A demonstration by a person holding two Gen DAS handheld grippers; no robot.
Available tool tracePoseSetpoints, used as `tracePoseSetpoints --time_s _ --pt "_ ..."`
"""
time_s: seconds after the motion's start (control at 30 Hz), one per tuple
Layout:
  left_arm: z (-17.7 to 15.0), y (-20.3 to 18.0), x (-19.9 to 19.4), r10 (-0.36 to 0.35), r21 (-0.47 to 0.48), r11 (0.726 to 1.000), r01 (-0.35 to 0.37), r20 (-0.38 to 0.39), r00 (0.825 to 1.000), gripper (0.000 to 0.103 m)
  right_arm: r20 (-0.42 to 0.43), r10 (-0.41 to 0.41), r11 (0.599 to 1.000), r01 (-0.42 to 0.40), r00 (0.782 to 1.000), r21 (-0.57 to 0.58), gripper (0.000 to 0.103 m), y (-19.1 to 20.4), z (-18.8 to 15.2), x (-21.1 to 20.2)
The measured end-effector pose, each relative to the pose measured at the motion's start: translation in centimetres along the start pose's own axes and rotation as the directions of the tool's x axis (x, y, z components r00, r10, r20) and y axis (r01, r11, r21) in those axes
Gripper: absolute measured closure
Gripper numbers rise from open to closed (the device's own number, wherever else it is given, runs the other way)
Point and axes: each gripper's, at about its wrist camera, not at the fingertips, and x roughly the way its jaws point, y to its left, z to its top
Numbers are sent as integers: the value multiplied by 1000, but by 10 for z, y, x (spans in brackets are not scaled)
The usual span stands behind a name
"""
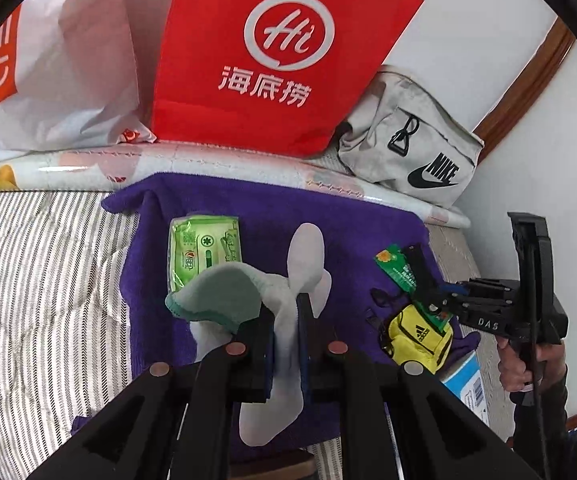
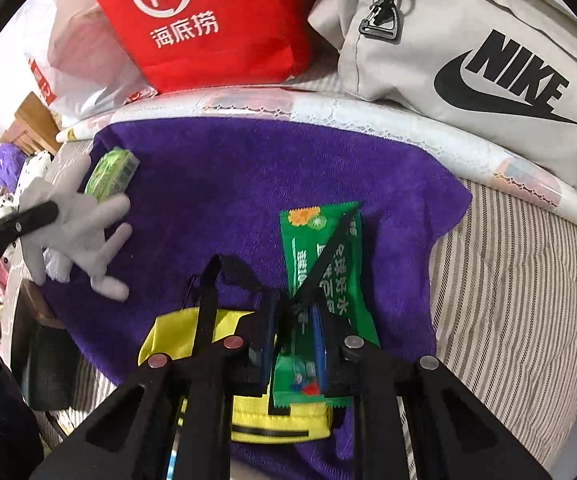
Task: Organize soft objects
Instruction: 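Lower sock and watch strap onto the towel and open both tools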
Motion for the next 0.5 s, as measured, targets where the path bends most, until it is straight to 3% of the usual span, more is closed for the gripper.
tracePoseSetpoints --time_s 0.37,0.4,0.47,0.5 --pt "0 0 16 11 5 1000 -11 -41 999 91 9 -14 999 14 1000 -38 85 2 2 -1" --pt "0 0 17 11 3 1000 -11 -46 999 86 13 -13 999 14 1000 -40 80 3 1 -3" --pt "1 -1 17 23 -3 1000 -23 -59 998 63 26 -12 999 14 1000 -44 68 3 -2 -8" --pt "1 -1 16 30 -5 1000 -30 -62 998 39 38 -14 999 16 999 -46 61 3 -3 -11"
